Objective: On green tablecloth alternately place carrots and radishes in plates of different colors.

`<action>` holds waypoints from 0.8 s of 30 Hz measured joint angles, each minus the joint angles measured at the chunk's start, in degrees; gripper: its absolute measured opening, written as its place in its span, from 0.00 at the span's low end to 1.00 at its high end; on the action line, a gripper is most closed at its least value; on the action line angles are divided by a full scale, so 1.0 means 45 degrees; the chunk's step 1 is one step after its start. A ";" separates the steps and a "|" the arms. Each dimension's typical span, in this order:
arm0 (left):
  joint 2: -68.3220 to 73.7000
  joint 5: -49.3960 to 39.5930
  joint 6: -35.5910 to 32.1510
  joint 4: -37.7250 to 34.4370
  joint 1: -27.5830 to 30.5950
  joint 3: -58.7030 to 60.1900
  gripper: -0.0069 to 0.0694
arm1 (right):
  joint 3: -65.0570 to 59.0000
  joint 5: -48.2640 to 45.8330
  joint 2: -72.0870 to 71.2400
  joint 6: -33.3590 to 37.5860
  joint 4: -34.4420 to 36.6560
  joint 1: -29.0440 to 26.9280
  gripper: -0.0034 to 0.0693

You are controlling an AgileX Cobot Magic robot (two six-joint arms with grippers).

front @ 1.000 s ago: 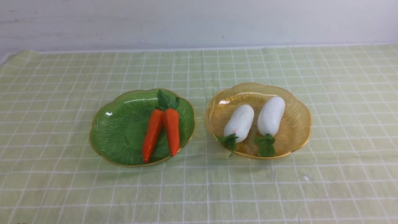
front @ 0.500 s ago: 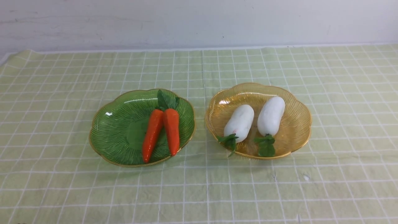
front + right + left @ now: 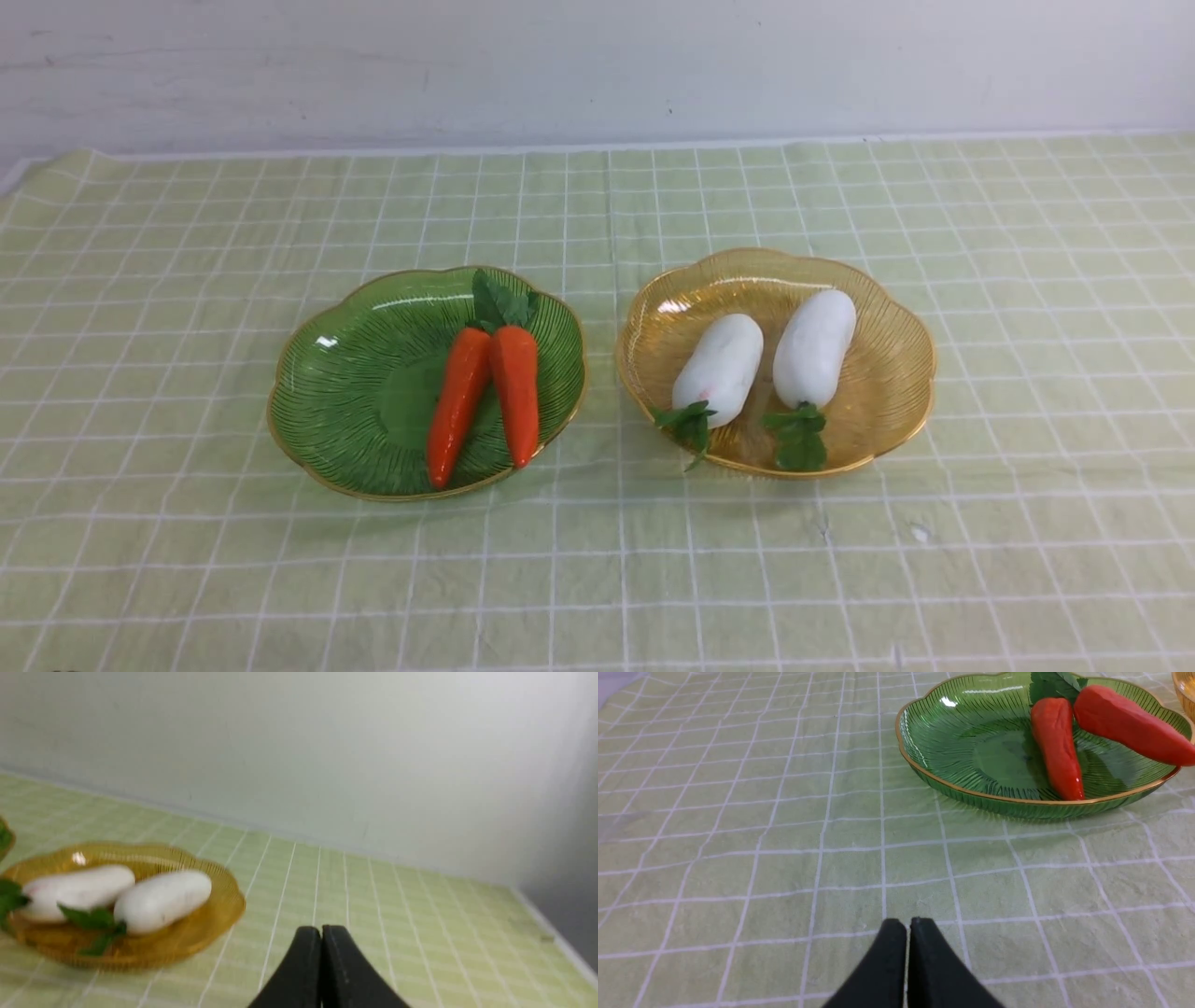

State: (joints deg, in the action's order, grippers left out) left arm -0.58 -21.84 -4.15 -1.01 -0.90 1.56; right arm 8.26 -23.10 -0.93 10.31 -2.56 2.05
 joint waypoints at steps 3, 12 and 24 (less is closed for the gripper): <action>0.0000 0.0000 0.0000 0.0000 0.0000 0.0000 0.08 | -0.1382 0.0180 0.0000 -0.0508 0.0139 -0.0344 0.03; -0.0011 -0.0016 0.0000 0.0000 0.0000 0.0000 0.08 | -0.2066 0.0035 0.0015 -0.2054 0.0470 -0.0732 0.03; -0.0011 -0.0016 0.0000 0.0000 0.0000 0.0000 0.08 | -0.2066 0.0035 0.0015 -0.2134 0.0481 -0.0732 0.03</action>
State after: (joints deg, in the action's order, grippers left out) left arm -0.63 -21.91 -4.15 -1.01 -0.90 1.56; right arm -1.04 -22.94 -0.86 0.71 -0.40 -1.25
